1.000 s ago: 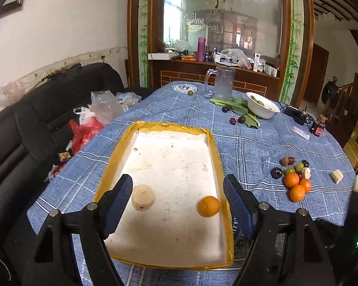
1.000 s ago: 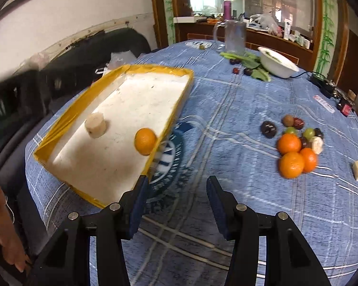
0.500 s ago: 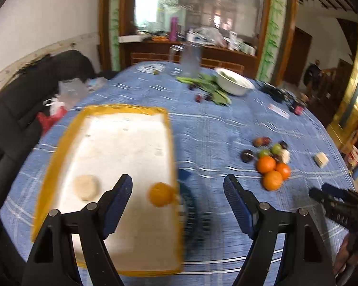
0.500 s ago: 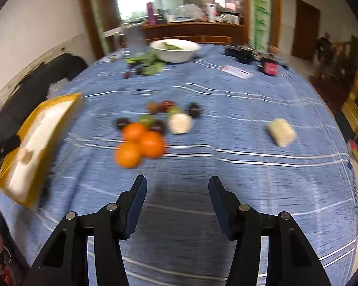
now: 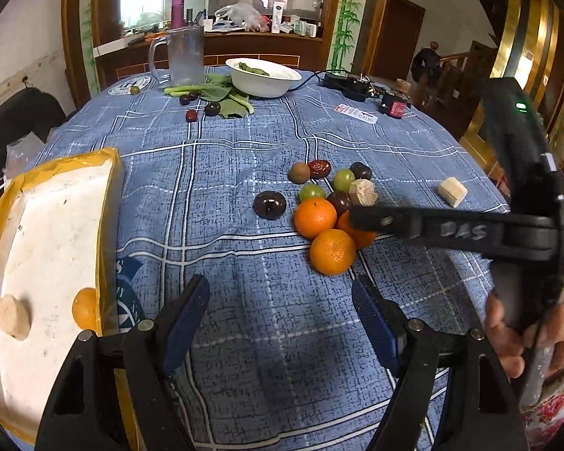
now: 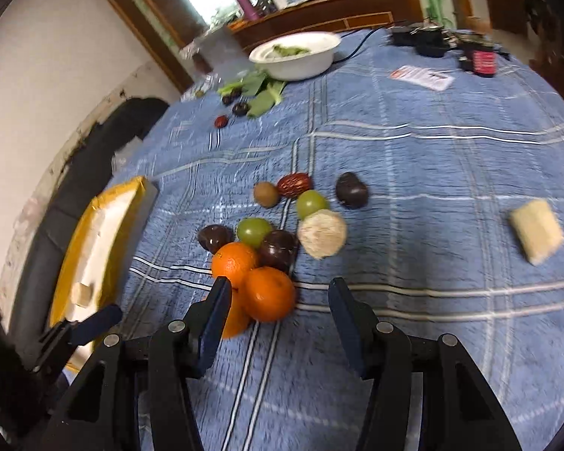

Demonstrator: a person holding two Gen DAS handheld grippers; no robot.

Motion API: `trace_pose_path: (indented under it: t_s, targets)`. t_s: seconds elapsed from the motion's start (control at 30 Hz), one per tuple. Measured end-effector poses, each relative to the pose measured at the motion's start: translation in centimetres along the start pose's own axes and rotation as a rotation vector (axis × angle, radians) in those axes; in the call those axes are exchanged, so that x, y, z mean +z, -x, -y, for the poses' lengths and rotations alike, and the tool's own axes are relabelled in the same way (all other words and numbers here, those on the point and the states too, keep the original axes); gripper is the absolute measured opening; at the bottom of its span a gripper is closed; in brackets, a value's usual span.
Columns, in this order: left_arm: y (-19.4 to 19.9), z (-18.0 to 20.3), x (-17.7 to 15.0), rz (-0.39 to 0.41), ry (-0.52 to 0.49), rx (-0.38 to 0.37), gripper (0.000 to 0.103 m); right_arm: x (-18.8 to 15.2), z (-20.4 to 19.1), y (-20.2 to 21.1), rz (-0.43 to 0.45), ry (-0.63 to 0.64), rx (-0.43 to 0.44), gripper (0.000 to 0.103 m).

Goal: Organize fruits
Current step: 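Move both open tools back to the fruit pile, then grasp a mandarin with the right tool while the left tool grasps another mandarin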

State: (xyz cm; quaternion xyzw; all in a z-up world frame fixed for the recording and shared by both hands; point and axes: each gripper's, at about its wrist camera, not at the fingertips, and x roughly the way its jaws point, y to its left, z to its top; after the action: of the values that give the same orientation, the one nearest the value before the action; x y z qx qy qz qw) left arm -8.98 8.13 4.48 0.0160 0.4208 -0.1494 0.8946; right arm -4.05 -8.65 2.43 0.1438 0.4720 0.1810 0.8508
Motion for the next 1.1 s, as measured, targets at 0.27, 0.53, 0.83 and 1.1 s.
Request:
trace_pose_path:
  t_s: [0.27, 0.53, 0.83, 1.1]
  targets:
    - [-2.5, 1.4, 1.3, -0.032, -0.037, -0.060, 0.072, -0.1, 0.5, -0.6, 0.013, -0.005, 0.066, 0.036]
    - [-6.5, 3.2, 2.4, -0.078, -0.077, -0.107, 0.041, 0.0, 1.8, 0.3, 0.021, -0.040, 0.067, 0.036]
    - [-6.5, 3.0, 1.8, -0.066, -0.088, -0.044, 0.031, 0.1, 2.4, 0.4, 0.001, -0.052, 0.093, 0.038]
    - [-4.8, 0.0, 0.8, -0.065, 0.012, -0.027, 0.032, -0.8, -0.6, -0.9, -0.007, 0.108, -0.025, 0.040]
